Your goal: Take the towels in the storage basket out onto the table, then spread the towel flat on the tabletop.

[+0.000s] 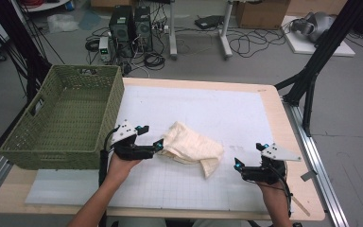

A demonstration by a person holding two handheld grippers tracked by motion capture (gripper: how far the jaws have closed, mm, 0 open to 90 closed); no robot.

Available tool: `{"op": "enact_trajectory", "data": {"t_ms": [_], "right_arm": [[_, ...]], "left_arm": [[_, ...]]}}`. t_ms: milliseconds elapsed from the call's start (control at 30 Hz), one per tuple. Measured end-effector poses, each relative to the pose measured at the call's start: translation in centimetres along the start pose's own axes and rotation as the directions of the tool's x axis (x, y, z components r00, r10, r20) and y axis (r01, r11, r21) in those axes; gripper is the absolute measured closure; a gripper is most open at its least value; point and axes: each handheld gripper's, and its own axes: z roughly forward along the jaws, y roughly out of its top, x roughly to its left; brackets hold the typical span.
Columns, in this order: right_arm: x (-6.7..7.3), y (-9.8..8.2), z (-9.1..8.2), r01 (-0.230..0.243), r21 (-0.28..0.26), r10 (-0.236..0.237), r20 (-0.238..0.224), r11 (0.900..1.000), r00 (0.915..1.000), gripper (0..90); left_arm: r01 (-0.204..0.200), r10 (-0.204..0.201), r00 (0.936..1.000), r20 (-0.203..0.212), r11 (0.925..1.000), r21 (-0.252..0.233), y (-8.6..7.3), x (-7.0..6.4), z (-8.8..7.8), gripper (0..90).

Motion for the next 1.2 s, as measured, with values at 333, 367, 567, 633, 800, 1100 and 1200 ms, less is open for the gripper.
{"op": "enact_trajectory", "data": {"t_ms": [333, 367, 567, 633, 800, 1100, 1200], "right_arm": [[-0.3, -0.1, 0.0, -0.035, 0.007, 0.035, -0.017, 0.999, 0.9992, 4.7], [-0.3, -0.1, 0.0, -0.030, 0.006, 0.030, -0.018, 1.000, 0.9994, 4.7], [0.2, 0.0, 0.1, 0.000, 0.018, 0.000, -0.025, 1.000, 0.9997, 4.7], [0.2, -0.1, 0.2, 0.005, 0.027, -0.005, -0.026, 1.000, 0.9996, 4.7], [0.2, 0.0, 0.1, -0.031, 0.024, 0.033, -0.052, 0.999, 0.9981, 6.0], [1.7, 0.4, 0.7, 0.043, 0.018, -0.042, -0.083, 0.999, 0.9957, 5.8], [2.4, 0.6, 1.2, 0.071, 0.014, -0.069, -0.102, 0.997, 0.9923, 5.8]], "left_arm": [[0.017, -0.017, 0.9997, -0.017, 0.9998, 0.005, -0.5, 0.7, -0.4, 19.9], [0.015, -0.015, 0.9997, -0.020, 0.9999, 0.004, -0.6, 0.8, -0.5, 19.9], [0.016, -0.016, 0.9994, -0.032, 0.9999, -0.006, -0.6, 0.9, -0.6, 20.2], [0.018, -0.018, 0.9993, -0.033, 0.9998, -0.005, -0.5, 0.9, -0.6, 20.7], [0.018, -0.018, 0.9996, -0.023, 0.9998, -0.007, -0.5, 0.8, -0.6, 20.7], [0.011, -0.011, 0.9999, -0.009, 0.9999, 0.011, -0.6, 0.8, -0.8, 21.7], [0.017, -0.017, 0.9998, -0.012, 0.9998, -0.004, -0.4, 0.7, -1.0, 21.6]]}}
